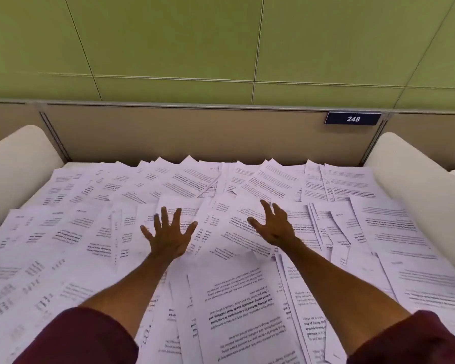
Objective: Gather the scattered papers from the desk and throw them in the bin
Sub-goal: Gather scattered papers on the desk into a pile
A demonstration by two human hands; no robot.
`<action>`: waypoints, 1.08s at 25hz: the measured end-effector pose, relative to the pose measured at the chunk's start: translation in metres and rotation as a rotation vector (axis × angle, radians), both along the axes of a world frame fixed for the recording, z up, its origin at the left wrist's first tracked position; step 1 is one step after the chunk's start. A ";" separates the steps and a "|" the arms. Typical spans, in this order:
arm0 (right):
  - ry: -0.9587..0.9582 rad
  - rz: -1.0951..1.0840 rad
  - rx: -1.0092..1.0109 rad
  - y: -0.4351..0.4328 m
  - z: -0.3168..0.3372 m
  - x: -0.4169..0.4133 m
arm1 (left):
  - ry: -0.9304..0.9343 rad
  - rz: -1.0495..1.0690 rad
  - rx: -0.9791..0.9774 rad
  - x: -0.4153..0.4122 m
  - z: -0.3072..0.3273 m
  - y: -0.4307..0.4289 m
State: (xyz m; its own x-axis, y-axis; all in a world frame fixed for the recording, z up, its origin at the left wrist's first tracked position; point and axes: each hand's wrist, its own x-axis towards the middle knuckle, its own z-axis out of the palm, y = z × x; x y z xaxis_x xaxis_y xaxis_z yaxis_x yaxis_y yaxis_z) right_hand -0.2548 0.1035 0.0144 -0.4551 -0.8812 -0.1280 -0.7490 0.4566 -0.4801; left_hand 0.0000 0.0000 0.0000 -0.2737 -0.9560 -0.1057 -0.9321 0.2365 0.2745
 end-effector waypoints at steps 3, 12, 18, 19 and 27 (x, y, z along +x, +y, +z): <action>-0.087 -0.158 0.087 0.016 -0.022 -0.016 | 0.027 0.199 0.142 0.026 -0.016 -0.005; -0.010 -0.238 0.266 0.035 -0.066 -0.007 | 0.020 0.411 0.325 0.046 -0.061 0.006; 0.036 -0.128 0.195 0.015 -0.066 0.023 | 0.023 0.227 0.116 0.011 -0.053 0.014; 0.036 -0.151 0.143 0.017 -0.062 0.018 | 0.057 0.253 0.072 0.017 -0.051 0.009; 0.081 -0.248 0.344 0.031 -0.069 0.005 | -0.086 0.317 0.141 0.035 -0.071 0.005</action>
